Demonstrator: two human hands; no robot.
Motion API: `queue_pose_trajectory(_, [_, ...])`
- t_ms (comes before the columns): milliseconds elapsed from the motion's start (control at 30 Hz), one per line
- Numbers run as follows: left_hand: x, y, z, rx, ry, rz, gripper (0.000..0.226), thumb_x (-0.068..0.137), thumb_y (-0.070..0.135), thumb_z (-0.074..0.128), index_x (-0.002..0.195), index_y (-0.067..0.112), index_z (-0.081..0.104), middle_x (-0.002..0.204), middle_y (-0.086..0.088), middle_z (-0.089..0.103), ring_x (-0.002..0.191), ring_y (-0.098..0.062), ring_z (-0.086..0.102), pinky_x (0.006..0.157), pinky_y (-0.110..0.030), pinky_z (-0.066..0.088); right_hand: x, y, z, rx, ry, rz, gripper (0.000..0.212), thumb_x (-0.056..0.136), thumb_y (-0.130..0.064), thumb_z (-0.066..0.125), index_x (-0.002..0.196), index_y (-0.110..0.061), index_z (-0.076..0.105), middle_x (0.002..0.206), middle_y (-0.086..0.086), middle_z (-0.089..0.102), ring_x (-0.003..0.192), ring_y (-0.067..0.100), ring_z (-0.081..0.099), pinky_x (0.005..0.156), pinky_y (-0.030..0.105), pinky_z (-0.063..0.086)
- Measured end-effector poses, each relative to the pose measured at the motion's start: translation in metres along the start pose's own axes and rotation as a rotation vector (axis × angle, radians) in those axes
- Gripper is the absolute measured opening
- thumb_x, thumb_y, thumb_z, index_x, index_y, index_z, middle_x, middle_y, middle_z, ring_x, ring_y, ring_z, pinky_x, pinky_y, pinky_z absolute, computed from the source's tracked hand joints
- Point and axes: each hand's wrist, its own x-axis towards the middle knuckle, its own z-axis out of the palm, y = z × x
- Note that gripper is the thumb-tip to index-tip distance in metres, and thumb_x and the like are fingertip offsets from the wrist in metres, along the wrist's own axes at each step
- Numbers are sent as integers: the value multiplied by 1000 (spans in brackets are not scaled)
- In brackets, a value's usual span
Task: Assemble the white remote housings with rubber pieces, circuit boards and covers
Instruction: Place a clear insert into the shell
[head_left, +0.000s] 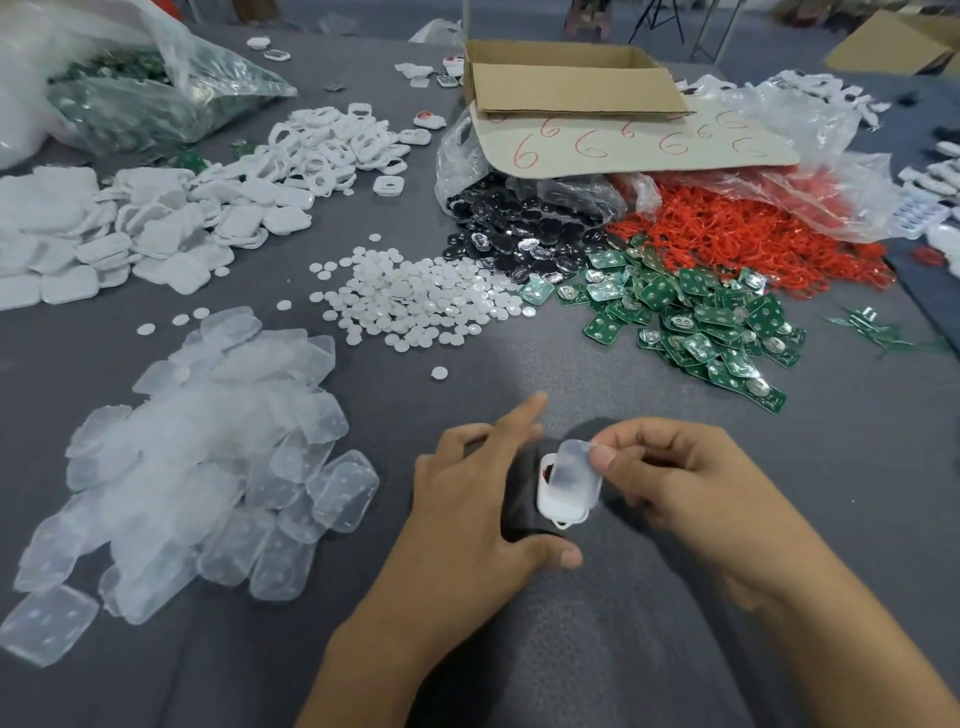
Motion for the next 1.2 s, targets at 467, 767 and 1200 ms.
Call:
queue_pose_trajectory(467, [1, -7, 10, 87, 93, 41, 100, 68, 66, 69, 153, 52, 18, 128, 42, 52, 134, 6, 33, 104, -8, 8, 7, 10, 2, -369, -45, -197, 16, 81, -18, 82, 88, -27, 70, 73, -3, 67, 62, 18, 59, 64, 32, 51])
queue_pose_trajectory(767, [2, -9, 9, 75, 92, 35, 97, 64, 62, 75, 149, 51, 29, 126, 41, 55, 133, 9, 35, 104, -9, 11, 3, 22, 2, -575, 14, -406, 20, 76, -26, 85, 86, -42, 78, 87, -15, 59, 76, 12, 59, 65, 13, 41])
queue_pose_trajectory(1200, [1, -11, 10, 67, 77, 25, 90, 62, 70, 70, 143, 59, 31, 126, 42, 53, 130, 1, 41, 101, -6, 12, -1, 33, 9, -548, 79, -501, 21, 80, -21, 81, 91, -39, 76, 92, -15, 58, 81, 11, 61, 66, 9, 39])
